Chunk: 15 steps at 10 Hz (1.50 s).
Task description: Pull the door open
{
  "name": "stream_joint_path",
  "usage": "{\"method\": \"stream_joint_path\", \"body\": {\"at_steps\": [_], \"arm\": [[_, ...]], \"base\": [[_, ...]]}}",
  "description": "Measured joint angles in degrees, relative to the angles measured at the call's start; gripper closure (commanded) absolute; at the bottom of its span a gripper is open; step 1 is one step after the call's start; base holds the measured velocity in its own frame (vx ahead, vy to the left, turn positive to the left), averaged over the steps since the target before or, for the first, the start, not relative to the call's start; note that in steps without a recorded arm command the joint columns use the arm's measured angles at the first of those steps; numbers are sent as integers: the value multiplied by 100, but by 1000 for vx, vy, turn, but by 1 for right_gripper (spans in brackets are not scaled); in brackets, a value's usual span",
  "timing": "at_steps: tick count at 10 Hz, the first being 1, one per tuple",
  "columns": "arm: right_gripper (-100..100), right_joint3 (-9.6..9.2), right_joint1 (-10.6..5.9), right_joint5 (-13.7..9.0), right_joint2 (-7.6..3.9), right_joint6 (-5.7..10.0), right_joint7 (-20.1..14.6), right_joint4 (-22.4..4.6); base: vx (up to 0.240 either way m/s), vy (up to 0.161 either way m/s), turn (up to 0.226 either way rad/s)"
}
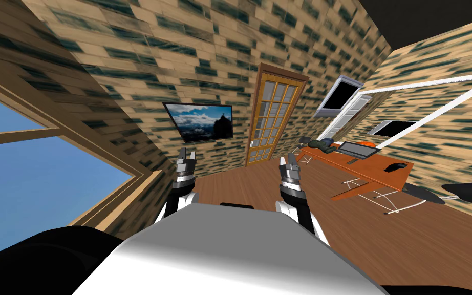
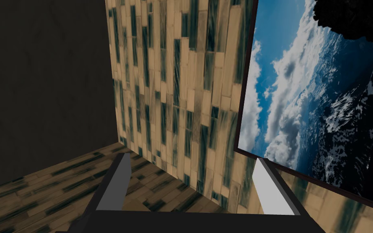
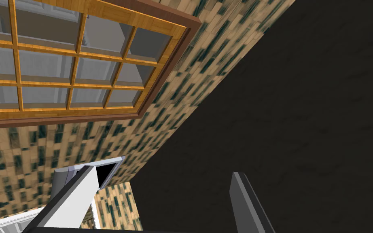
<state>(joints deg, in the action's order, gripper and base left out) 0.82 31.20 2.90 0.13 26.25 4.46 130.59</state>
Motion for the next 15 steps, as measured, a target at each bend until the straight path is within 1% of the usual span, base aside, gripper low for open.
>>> {"method": "stream_joint_path", "body": {"at_steps": [2,3,5,10,12,15], "arm": [[-100,24,-88,54,-64,100,138,-269],[-100,13,-116,95,-84,118,230,-350],[-100,67,-221,140,-166,186,381,-611],[-100,127,-447,283,-286,381,765,-1228],[-100,153,-494,329,-340,451,898,-1419],[-100,198,-658,416,-402,559,1133,-1816]], "base": [[115,-25,33],[136,-35,29],[98,-25,21],[93,-25,25],[81,-25,23],[96,-28,27]]}}
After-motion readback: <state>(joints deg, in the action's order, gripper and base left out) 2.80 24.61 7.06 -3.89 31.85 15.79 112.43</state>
